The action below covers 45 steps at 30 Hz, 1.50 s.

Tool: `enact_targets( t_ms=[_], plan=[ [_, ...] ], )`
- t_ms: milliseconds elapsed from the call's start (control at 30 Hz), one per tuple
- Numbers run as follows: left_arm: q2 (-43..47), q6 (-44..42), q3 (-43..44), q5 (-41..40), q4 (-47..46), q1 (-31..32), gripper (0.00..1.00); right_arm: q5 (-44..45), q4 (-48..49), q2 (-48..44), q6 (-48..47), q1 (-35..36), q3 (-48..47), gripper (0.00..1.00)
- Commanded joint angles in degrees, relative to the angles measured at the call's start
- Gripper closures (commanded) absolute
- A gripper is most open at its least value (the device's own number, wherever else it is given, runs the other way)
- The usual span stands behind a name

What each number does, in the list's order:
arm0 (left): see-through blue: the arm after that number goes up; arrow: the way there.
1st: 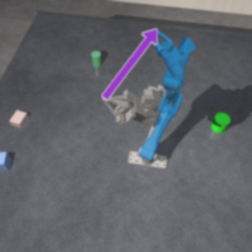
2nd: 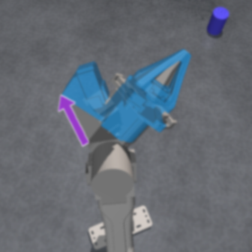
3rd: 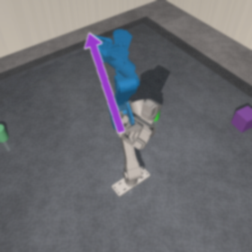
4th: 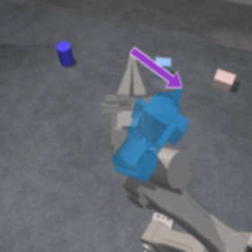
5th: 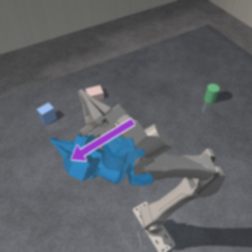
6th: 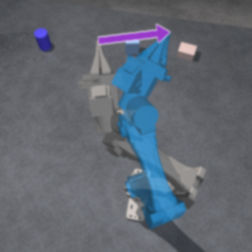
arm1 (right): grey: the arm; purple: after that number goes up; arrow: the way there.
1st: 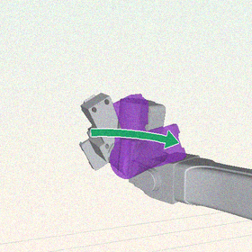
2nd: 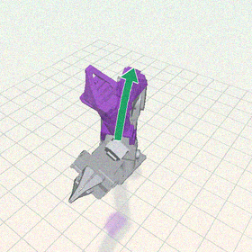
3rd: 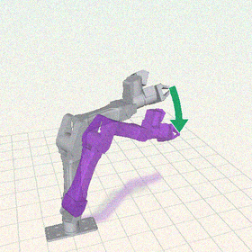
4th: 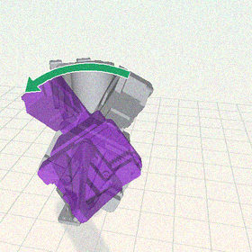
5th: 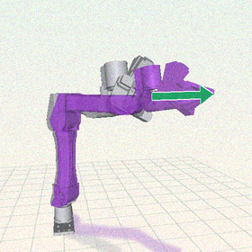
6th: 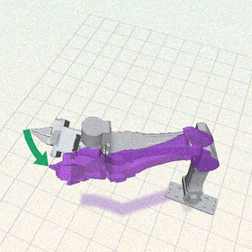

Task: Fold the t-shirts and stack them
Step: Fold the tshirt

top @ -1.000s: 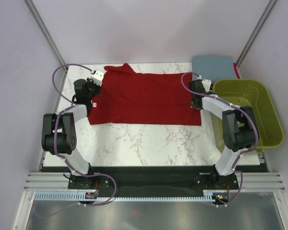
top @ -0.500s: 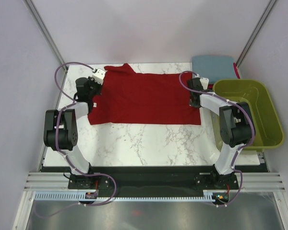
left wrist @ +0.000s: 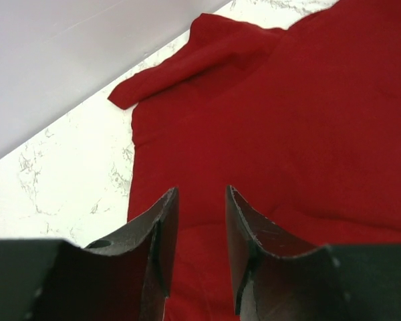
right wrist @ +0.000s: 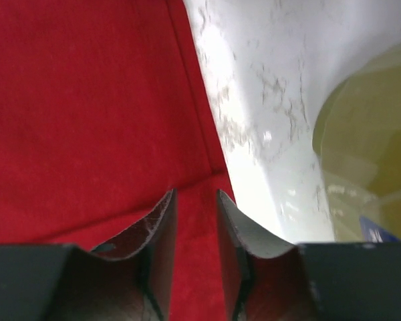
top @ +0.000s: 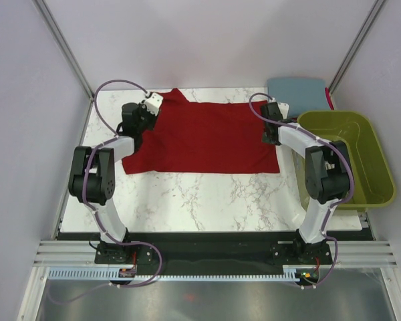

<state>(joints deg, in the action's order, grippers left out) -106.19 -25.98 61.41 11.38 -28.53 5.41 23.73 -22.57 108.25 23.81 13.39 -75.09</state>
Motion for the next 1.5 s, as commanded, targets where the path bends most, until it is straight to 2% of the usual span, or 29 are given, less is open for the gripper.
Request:
enact_targets(
  t_ms=[0, 33, 133, 200, 367, 433, 500, 633, 833, 1133, 1267, 1333, 1467],
  plan=[
    [5.3, 9.5, 7.0, -5.0, 13.3, 0.4, 0.60, -2.6, -6.9, -5.1, 2.0, 0.5, -2.1, 0.62],
    [5.8, 15.9, 8.1, -6.3, 16.7, 0.4, 0.60, -2.5, -7.7, -7.0, 2.4, 1.2, -1.6, 0.62],
    [8.1, 25.4, 11.1, -8.5, 31.8, 0.4, 0.60, -4.7, -8.5, -10.4, 4.0, 2.2, 2.0, 0.61],
    [10.9, 31.0, 9.2, -9.8, 36.1, 0.3, 0.60, -6.2, -8.2, -11.6, 4.5, 3.3, 5.0, 0.62],
    [17.6, 37.7, 0.0, -11.6, 40.1, -2.1, 0.59, -7.0, -6.4, -13.1, 4.8, 4.9, 9.6, 0.66],
    [20.2, 42.4, -2.5, -7.3, 41.0, -6.2, 0.59, -6.8, -5.6, -13.0, 4.6, 4.9, 10.3, 0.66],
    [22.1, 45.3, -6.5, -6.2, 41.4, -9.7, 0.59, -7.4, -4.5, -12.8, 4.0, 4.8, 11.3, 0.66],
    [24.8, 50.4, -11.8, -9.5, 42.2, -14.2, 0.59, -7.6, -3.2, -12.4, 3.5, 4.8, 13.5, 0.66],
    [25.7, 52.5, -17.3, -11.2, 41.8, -14.7, 0.53, -7.2, 0.2, -11.5, 2.7, 4.8, 17.4, 0.65],
    [16.3, 55.6, -16.2, -12.3, 38.7, -14.7, 0.54, -3.2, 1.0, -9.4, 1.6, 4.6, 20.2, 0.64],
    [10.9, 52.8, -11.5, -10.4, 41.6, -14.7, 0.76, -2.9, 0.9, -9.1, 0.8, 3.5, 20.9, 0.65],
    [10.3, 51.1, -9.7, -11.2, 43.0, -14.7, 0.78, -2.5, 0.2, -10.0, 0.6, 3.5, 21.3, 0.67],
    [11.1, 47.2, -9.2, -15.1, 45.8, -14.7, 0.92, -2.6, -0.3, -11.3, -0.3, 3.5, 22.8, 0.70]
  ],
)
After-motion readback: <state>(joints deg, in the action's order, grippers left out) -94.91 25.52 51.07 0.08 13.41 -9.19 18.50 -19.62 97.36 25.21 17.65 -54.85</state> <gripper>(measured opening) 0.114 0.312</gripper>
